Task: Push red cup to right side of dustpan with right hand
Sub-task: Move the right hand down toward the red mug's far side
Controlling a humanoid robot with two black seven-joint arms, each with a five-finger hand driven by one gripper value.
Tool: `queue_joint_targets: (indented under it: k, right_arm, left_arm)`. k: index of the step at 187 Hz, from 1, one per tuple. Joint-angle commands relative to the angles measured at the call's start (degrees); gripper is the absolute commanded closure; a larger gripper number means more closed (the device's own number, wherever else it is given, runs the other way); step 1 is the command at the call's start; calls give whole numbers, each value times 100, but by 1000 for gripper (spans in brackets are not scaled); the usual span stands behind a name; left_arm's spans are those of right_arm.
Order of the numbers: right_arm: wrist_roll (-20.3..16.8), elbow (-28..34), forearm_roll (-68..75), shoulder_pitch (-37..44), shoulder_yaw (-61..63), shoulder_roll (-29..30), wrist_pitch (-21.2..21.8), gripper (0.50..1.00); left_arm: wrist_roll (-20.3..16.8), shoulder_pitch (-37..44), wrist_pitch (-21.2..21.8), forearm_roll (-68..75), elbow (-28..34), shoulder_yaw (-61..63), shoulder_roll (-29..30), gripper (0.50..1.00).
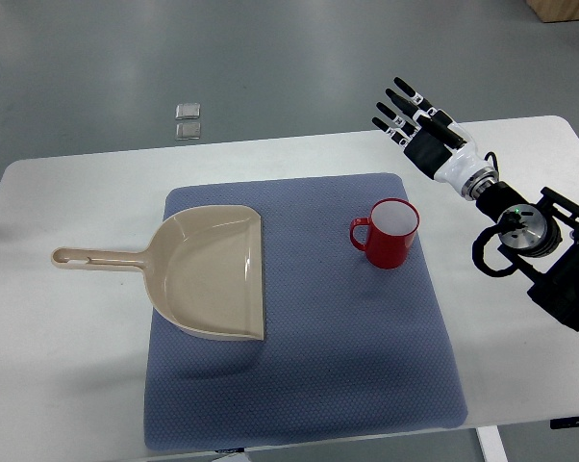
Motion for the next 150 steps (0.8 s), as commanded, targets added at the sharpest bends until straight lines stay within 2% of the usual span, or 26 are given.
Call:
queue_joint_targets:
  k: [1,66,84,107,114,150]
  right_arm:
    - [0,0,0,5,-9,-6,-4,562]
    - [-26,0,-44,40,-70,-94,111,564]
    - [-18,-26,-597,31,-184,-111,453,562]
    - [35,-88,-1722,-21,-114,-270,1227,562]
    - [131,-105,-2029,-30,-114,-392,1466,562]
    - [1011,-105,-3515,-171,-132,-946,1466,562]
  left_arm:
    - [-9,5,0,-7,2,-2,0,500]
    - [-9,-4,0,1,2,7,0,500]
    - [-9,5,0,1,2,7,0,500]
    - [-9,-4,0,1,2,7,0,500]
    - [0,-4,0,1,2,7,0,500]
    - [0,5,0,1,2,7,0,500]
